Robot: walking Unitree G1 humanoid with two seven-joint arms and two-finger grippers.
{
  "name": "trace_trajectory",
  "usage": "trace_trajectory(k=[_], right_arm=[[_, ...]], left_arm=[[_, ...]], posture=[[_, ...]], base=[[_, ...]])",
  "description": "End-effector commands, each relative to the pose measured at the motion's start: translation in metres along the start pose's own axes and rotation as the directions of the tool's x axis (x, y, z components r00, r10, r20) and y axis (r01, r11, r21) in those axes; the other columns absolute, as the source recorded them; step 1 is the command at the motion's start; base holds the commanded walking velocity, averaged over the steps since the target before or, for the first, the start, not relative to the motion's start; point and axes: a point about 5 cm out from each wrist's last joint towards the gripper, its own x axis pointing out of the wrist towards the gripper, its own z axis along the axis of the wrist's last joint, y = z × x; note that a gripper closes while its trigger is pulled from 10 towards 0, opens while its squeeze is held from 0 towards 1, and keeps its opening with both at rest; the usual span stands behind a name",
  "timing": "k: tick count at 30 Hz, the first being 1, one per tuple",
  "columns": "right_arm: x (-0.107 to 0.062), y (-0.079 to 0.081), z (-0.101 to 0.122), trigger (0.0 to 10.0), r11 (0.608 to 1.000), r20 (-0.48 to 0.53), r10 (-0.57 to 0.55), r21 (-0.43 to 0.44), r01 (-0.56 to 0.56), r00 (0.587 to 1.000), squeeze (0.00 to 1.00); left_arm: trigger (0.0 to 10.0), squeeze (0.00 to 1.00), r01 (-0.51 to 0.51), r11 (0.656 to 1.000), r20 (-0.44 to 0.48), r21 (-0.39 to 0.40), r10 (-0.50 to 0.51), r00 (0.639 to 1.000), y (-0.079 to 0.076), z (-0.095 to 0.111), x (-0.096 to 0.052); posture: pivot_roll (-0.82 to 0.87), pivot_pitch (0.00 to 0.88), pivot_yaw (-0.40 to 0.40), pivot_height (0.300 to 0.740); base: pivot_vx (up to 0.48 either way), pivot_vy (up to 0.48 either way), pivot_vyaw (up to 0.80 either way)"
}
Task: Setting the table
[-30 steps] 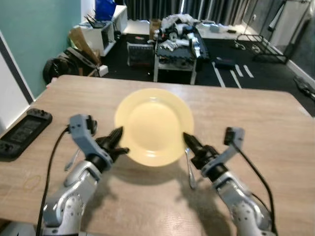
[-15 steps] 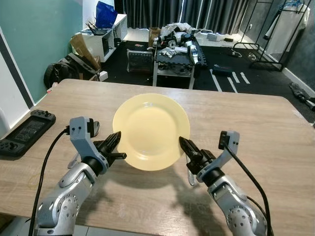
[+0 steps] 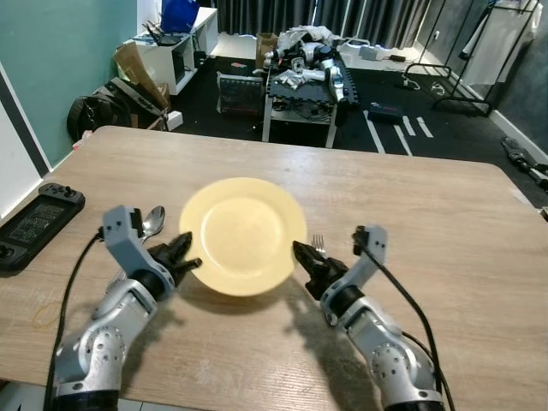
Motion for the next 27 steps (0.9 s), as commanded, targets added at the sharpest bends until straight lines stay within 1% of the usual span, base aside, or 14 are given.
trace_trajectory(k=[1, 3, 4, 6, 8, 11, 15, 17, 20, 21, 22, 25, 26, 27], right_arm=[[-0.002, 0.003, 0.001, 10.0, 0.997, 0.006, 0.05, 0.059, -0.05, 0.999, 1.0], [-0.004, 0.006, 0.002, 10.0, 0.989, 0.005, 0.096, 0.112, -0.096, 0.995, 1.0], [-0.005, 0.007, 0.002, 10.0, 0.985, 0.007, 0.111, 0.135, -0.111, 0.994, 0.0], [-0.005, 0.007, 0.002, 10.0, 0.981, 0.01, 0.12, 0.15, -0.12, 0.993, 0.0], [-0.007, 0.004, 0.003, 10.0, 0.988, 0.007, 0.101, 0.12, -0.101, 0.995, 0.0], [-0.007, 0.002, 0.004, 10.0, 0.992, 0.01, 0.084, 0.098, -0.084, 0.996, 0.0], [-0.009, -0.002, 0.01, 10.0, 0.994, 0.035, 0.066, 0.082, -0.068, 0.997, 0.0], [-0.011, -0.005, 0.018, 10.0, 0.995, 0.07, 0.053, 0.085, -0.059, 0.996, 0.0], [-0.013, -0.007, 0.023, 10.0, 0.994, 0.086, 0.05, 0.091, -0.058, 0.995, 0.0], [-0.016, -0.01, 0.027, 10.0, 0.994, 0.1, 0.045, 0.094, -0.055, 0.994, 0.0], [-0.016, -0.01, 0.027, 10.0, 0.994, 0.1, 0.045, 0.094, -0.055, 0.994, 0.0], [-0.021, -0.015, 0.036, 10.0, 0.995, 0.112, 0.035, 0.085, -0.045, 0.993, 0.0], [-0.022, -0.016, 0.037, 10.0, 0.996, 0.112, 0.034, 0.082, -0.043, 0.993, 0.0], [-0.022, -0.016, 0.037, 10.0, 0.996, 0.112, 0.034, 0.082, -0.043, 0.993, 0.0]], left_arm=[[10.0, 0.0, 0.043, 0.999, -0.007, -0.018, -0.043, 0.999, -0.006, -0.004, -0.002], [10.0, 0.0, 0.091, 0.995, 0.023, -0.046, -0.09, 0.996, -0.011, -0.001, -0.004], [10.0, 0.0, 0.111, 0.992, 0.041, -0.064, -0.109, 0.993, -0.014, 0.002, -0.005], [10.0, 0.0, 0.124, 0.989, 0.053, -0.075, -0.12, 0.991, -0.015, 0.003, -0.006], [10.0, 0.0, 0.165, 0.982, 0.063, -0.093, -0.159, 0.985, -0.021, 0.004, -0.01], [10.0, 0.0, 0.164, 0.981, 0.06, -0.1, -0.159, 0.986, -0.021, 0.003, -0.01], [10.0, 0.0, 0.129, 0.983, 0.07, -0.128, -0.12, 0.99, -0.017, 0.0, -0.01], [10.0, 0.0, 0.096, 0.979, 0.083, -0.178, -0.082, 0.993, -0.008, -0.001, -0.011], [10.0, 0.0, 0.085, 0.974, 0.093, -0.209, -0.067, 0.993, -0.003, 0.0, -0.012], [10.0, 0.0, 0.064, 0.965, 0.108, -0.253, -0.038, 0.993, 0.005, 0.0, -0.013], [10.0, 0.0, 0.064, 0.965, 0.108, -0.253, -0.038, 0.993, 0.005, 0.0, -0.013], [10.0, 0.0, 0.036, 0.922, 0.149, -0.385, 0.023, 0.989, 0.027, 0.001, -0.017], [10.0, 0.0, 0.046, 0.908, 0.16, -0.416, 0.023, 0.987, 0.032, 0.0, -0.018], [10.0, 0.0, 0.046, 0.908, 0.16, -0.416, 0.023, 0.987, 0.032, 0.0, -0.018]], posture=[[0.14, 0.113, 0.015, 0.74], [0.14, 0.111, 0.018, 0.74], [0.13, 0.11, 0.02, 0.74], [0.13, 0.11, 0.02, 0.74], [0.13, 0.11, 0.021, 0.74], [0.13, 0.11, 0.021, 0.74], [0.13, 0.112, 0.015, 0.74], [0.13, 0.115, 0.008, 0.74], [0.13, 0.116, 0.004, 0.74], [0.12, 0.118, -0.002, 0.74], [0.12, 0.118, -0.002, 0.74], [0.12, 0.124, -0.02, 0.74], [0.12, 0.126, -0.025, 0.74], [0.12, 0.126, -0.025, 0.74]], base=[[0.0, 0.0, 0.0], [0.0, 0.0, 0.0], [0.0, 0.0, 0.0], [0.0, 0.0, 0.0], [0.0, 0.0, 0.0], [0.0, 0.0, 0.0], [0.0, 0.0, 0.0], [0.0, 0.0, 0.0], [0.0, 0.0, 0.0], [0.0, 0.0, 0.0], [0.0, 0.0, 0.0], [0.0, 0.0, 0.0], [0.0, 0.0, 0.0], [0.0, 0.0, 0.0]])
